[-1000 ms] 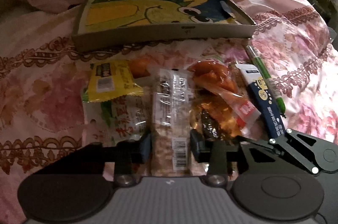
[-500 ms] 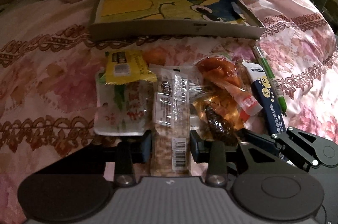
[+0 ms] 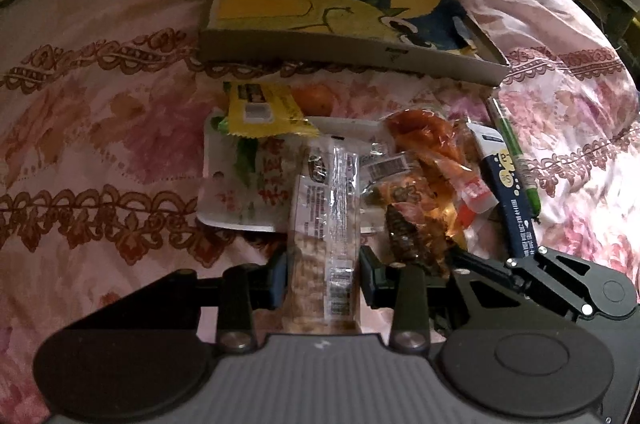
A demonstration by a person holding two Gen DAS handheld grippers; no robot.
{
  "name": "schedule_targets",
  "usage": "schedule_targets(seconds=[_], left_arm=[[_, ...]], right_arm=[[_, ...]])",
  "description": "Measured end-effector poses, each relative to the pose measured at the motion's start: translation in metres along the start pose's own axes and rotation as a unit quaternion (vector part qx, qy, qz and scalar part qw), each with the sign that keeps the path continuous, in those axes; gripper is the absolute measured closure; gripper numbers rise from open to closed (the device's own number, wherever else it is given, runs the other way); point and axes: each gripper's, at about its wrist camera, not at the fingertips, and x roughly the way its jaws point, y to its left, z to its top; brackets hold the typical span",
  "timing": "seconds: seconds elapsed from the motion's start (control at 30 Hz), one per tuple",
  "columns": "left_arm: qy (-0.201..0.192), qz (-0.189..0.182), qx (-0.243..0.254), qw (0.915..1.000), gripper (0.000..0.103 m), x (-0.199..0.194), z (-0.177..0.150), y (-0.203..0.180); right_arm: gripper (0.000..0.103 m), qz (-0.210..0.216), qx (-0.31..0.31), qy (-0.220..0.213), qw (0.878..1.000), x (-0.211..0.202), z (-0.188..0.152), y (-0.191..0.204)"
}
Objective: Organize snacks
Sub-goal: 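Lift the cracker bar with the left gripper while the right gripper grasps a small orange-wrapped snack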
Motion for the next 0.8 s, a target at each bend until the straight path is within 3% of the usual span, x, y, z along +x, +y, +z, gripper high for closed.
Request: schedule_targets(seconds=[0.07,0.2,0.33,0.43,0.8], left_arm=[[-0.001,0.000,0.001,1.0000,0.064,0.001,0.000,0.001],[0.000,-0.004,-0.001,1.0000,0.063,0.005,0.002,0.001],[0.002,-0.005,-0.007,1.0000,0.064,0.007,0.004,0.001],[0.002,-0.001,-0.007,1.0000,0.064,0.005,0.004,0.000],[0.005,0.020,-0.031,0.9993,0.064,-0.015,-0.002,0.001]], right_arm=[[0.048,0.004,0.011,0.002,1.000,0.002,-0.001,-0.003],[0.045,0.025,0.033,0.006,0.999,0.009,-0.001,-0.009],[0.066,0.032,0.028,0.002,0.999,0.010,-0.002,-0.008],[0.072,0.031,0.014,-0.002,0.999,0.006,-0.002,-0.003],[0.075,0.007,-0.069,-0.023,0.997,-0.007,-0.003,0.018]])
